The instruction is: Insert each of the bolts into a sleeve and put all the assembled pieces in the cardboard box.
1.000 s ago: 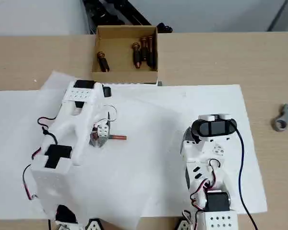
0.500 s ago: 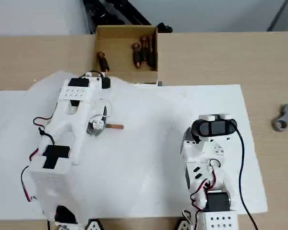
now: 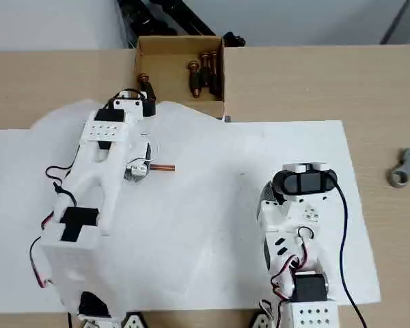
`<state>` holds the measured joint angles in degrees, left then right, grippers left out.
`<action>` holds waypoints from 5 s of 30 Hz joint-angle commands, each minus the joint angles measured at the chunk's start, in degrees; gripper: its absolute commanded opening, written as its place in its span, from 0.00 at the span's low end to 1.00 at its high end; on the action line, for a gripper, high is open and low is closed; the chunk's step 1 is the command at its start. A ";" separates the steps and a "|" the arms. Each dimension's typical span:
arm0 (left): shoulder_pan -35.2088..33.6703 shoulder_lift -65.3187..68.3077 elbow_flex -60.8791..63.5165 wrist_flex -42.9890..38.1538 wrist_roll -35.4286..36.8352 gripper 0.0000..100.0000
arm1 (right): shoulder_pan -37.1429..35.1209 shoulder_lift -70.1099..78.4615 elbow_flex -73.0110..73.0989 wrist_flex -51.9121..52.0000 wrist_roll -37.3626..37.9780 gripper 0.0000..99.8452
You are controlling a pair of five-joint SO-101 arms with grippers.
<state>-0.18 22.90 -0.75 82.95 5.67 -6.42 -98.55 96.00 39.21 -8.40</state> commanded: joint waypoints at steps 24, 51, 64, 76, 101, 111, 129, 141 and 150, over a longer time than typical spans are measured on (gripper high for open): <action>2.55 -12.57 0.75 17.49 30.86 0.27 | -4.26 0.22 0.79 0.13 0.09 0.00; -0.79 15.30 -15.25 15.38 39.12 0.00 | -4.00 0.31 0.79 0.13 0.09 0.00; -0.62 14.51 -17.01 17.49 34.64 0.00 | -4.00 0.31 0.79 0.13 0.09 0.00; -0.62 -18.20 -21.23 17.41 20.92 0.01 | -4.26 -0.13 0.79 -0.40 0.09 0.00; -0.79 -61.27 -14.37 16.18 -2.64 0.01 | -4.09 0.40 0.79 0.13 0.35 0.00; -1.05 -60.04 -11.30 16.18 -10.73 0.01 | -4.09 0.40 0.79 0.22 0.44 0.00; -6.24 -50.73 -11.65 16.18 -11.08 0.01 | -4.09 0.40 0.79 0.22 0.44 0.00; -11.43 -54.77 -11.30 16.26 -11.08 0.01 | -4.18 0.40 0.79 0.22 0.44 0.00; -16.35 -55.74 -10.33 17.49 -11.08 0.01 | -4.18 0.40 0.79 0.22 0.44 0.00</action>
<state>-15.38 -31.52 -10.95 99.74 -5.05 -10.20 -98.55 96.00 39.21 -8.40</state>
